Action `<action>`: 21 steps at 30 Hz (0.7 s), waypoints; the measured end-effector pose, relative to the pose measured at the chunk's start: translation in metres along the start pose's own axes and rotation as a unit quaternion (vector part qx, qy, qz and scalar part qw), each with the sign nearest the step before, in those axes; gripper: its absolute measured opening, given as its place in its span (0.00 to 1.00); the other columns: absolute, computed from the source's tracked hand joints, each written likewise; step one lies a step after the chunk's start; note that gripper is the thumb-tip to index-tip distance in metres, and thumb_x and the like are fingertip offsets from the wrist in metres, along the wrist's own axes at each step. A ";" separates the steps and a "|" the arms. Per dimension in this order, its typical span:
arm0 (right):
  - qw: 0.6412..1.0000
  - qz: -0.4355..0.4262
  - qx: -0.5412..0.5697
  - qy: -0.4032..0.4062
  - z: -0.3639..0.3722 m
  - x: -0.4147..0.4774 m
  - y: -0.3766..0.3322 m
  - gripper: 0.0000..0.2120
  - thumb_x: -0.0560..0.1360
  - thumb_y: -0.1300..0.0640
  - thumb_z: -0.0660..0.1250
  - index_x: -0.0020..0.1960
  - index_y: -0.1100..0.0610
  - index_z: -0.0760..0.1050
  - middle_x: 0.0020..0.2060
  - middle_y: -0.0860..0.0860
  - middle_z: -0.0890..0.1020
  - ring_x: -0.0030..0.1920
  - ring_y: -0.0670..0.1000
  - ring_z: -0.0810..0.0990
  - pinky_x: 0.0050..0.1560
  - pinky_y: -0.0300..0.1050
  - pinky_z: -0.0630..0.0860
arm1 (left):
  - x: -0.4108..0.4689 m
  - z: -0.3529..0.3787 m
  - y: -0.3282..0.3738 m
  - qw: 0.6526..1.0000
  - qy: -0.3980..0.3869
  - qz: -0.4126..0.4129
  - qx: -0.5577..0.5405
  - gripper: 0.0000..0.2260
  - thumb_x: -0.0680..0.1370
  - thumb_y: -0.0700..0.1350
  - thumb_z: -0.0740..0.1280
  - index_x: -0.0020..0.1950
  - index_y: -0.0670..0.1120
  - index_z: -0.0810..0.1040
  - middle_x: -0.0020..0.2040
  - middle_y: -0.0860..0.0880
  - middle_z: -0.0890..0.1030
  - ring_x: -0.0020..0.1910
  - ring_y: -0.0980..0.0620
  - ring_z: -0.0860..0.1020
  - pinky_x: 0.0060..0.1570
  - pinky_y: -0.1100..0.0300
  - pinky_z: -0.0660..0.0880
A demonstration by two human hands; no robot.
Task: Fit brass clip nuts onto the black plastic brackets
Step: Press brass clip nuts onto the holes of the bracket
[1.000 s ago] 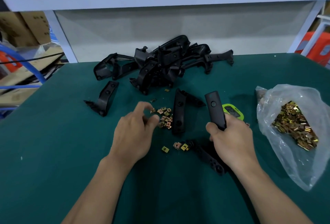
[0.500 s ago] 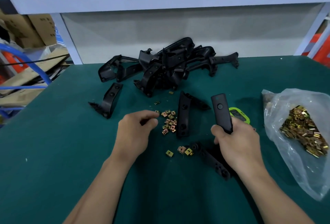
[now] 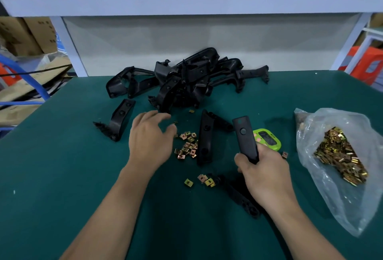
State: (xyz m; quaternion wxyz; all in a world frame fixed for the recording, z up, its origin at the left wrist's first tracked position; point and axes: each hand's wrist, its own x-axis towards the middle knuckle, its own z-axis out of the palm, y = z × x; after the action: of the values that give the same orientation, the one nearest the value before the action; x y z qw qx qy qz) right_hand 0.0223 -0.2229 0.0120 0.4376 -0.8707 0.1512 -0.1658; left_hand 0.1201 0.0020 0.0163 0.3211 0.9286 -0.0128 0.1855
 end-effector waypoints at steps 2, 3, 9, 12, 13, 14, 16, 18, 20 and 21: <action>1.000 0.002 0.005 -0.005 0.000 -0.001 0.002 0.10 0.74 0.54 0.70 0.37 0.56 0.73 0.29 0.53 0.80 0.30 0.51 0.75 0.30 0.41 0.70 | 0.025 0.011 0.001 0.999 -0.032 -0.038 0.006 0.13 0.81 0.50 0.67 0.64 0.54 0.82 0.66 0.50 0.80 0.70 0.45 0.70 0.71 0.53 0.65; 1.000 0.004 0.007 -0.006 -0.001 0.000 0.004 0.10 0.74 0.54 0.70 0.37 0.55 0.74 0.30 0.54 0.80 0.30 0.51 0.75 0.31 0.41 0.70 | 0.033 0.017 0.001 0.997 -0.051 -0.049 0.014 0.12 0.80 0.50 0.68 0.62 0.54 0.84 0.62 0.49 0.82 0.66 0.44 0.73 0.67 0.50 0.71; 1.000 0.014 0.015 0.013 0.001 0.014 0.004 0.10 0.74 0.53 0.71 0.36 0.55 0.76 0.28 0.51 0.80 0.31 0.49 0.76 0.31 0.38 0.71 | 0.054 0.034 -0.003 0.997 -0.064 -0.047 -0.005 0.05 0.76 0.46 0.74 0.42 0.57 0.86 0.44 0.55 0.83 0.44 0.51 0.80 0.43 0.57 0.77; 0.997 0.033 0.068 0.031 0.003 0.021 0.001 0.11 0.74 0.55 0.71 0.34 0.54 0.76 0.27 0.46 0.81 0.28 0.45 0.76 0.28 0.34 0.68 | 0.050 0.033 0.000 0.991 -0.033 -0.090 -0.090 0.06 0.75 0.48 0.75 0.40 0.58 0.82 0.40 0.61 0.81 0.41 0.60 0.79 0.38 0.62 0.74; 0.995 0.037 0.089 0.035 0.003 0.021 0.000 0.11 0.74 0.56 0.71 0.34 0.54 0.76 0.27 0.45 0.81 0.27 0.44 0.75 0.28 0.35 0.67 | 0.048 0.031 0.002 0.987 -0.014 -0.105 -0.120 0.06 0.75 0.48 0.76 0.40 0.58 0.82 0.39 0.61 0.81 0.39 0.62 0.79 0.36 0.65 0.73; 0.992 0.039 0.112 0.035 0.003 0.021 -0.001 0.11 0.74 0.56 0.71 0.34 0.53 0.76 0.28 0.45 0.81 0.26 0.43 0.74 0.31 0.39 0.67 | 0.044 0.027 0.006 0.983 0.002 -0.114 -0.143 0.06 0.75 0.49 0.76 0.40 0.58 0.82 0.39 0.62 0.81 0.38 0.63 0.80 0.34 0.67 0.71; 0.985 0.047 0.165 0.035 0.002 0.019 -0.004 0.08 0.74 0.56 0.70 0.36 0.51 0.78 0.30 0.48 0.82 0.29 0.44 0.75 0.35 0.45 0.69 | 0.036 0.018 0.013 0.974 0.023 -0.121 -0.188 0.06 0.75 0.49 0.76 0.41 0.60 0.82 0.39 0.62 0.82 0.39 0.70 0.79 0.32 0.71 0.72; 0.971 0.064 0.229 0.033 0.001 0.016 -0.007 0.07 0.75 0.56 0.70 0.38 0.50 0.78 0.31 0.51 0.83 0.32 0.48 0.77 0.39 0.49 0.72 | 0.021 0.010 0.022 0.967 0.018 -0.114 -0.227 0.08 0.76 0.49 0.74 0.41 0.63 0.83 0.39 0.63 0.83 0.40 0.71 0.79 0.35 0.70 0.75; 0.956 0.086 0.279 0.026 -0.001 0.013 -0.010 0.07 0.75 0.54 0.70 0.39 0.52 0.78 0.33 0.53 0.83 0.36 0.52 0.78 0.44 0.53 0.74 | 0.001 0.006 0.030 0.963 -0.004 -0.107 -0.247 0.09 0.77 0.48 0.73 0.41 0.64 0.84 0.40 0.66 0.84 0.41 0.68 0.81 0.40 0.68 0.75; 0.950 0.094 0.296 0.021 -0.001 0.011 -0.011 0.08 0.75 0.54 0.70 0.38 0.52 0.78 0.34 0.54 0.83 0.37 0.53 0.78 0.45 0.55 0.74 | -0.011 0.004 0.033 0.960 -0.017 -0.107 -0.257 0.09 0.77 0.48 0.74 0.41 0.63 0.85 0.39 0.66 0.84 0.41 0.67 0.82 0.42 0.67 0.75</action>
State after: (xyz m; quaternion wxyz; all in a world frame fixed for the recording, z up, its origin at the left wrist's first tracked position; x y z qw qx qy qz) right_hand 0.0330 -0.2221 0.0228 0.6856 -0.6805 0.1859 -0.1797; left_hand 0.1067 -0.0275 0.0285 0.5666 0.8137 0.0342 0.1251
